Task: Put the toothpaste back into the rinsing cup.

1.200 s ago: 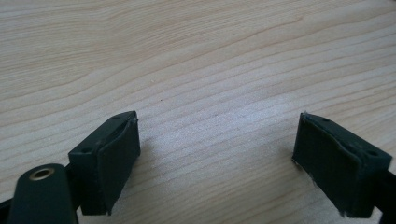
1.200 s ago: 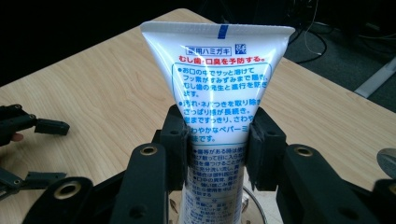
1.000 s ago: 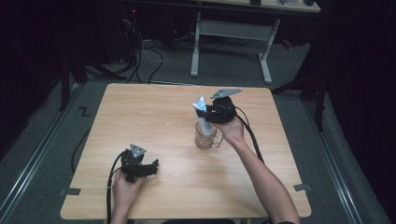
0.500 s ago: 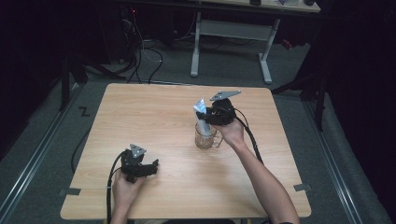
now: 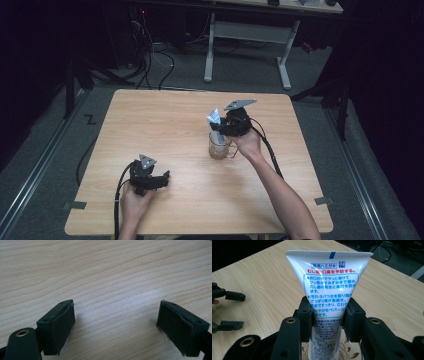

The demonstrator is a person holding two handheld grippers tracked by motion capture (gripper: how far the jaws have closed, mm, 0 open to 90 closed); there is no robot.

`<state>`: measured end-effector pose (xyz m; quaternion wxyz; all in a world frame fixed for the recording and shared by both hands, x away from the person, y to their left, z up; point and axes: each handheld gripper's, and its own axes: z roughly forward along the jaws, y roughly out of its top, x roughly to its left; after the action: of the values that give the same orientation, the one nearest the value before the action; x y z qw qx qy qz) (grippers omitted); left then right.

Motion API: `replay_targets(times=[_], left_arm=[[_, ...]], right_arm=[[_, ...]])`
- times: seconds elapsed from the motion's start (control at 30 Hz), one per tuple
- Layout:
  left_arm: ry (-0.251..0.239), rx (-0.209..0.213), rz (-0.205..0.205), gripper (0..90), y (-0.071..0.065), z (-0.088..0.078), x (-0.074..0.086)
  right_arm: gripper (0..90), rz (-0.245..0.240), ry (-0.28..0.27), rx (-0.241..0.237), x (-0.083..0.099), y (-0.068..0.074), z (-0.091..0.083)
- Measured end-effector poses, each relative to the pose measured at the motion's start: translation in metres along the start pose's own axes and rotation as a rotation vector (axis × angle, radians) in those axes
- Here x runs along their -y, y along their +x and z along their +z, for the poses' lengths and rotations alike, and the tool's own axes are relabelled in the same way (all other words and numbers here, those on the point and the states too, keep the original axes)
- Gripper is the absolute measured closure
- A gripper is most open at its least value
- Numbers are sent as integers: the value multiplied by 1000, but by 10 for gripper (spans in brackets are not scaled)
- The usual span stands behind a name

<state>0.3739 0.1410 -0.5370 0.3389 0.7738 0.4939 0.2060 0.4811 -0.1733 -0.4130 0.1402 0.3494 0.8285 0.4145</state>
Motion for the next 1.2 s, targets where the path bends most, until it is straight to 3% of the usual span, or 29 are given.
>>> replay_targets(times=[0.47,1.2], left_arm=[[-1,0,0,147,0,0,0],[1,0,0,147,0,0,0]], right_arm=[[634,-15,15,4,5,1,1],[626,2,43,12,24,1,6]])
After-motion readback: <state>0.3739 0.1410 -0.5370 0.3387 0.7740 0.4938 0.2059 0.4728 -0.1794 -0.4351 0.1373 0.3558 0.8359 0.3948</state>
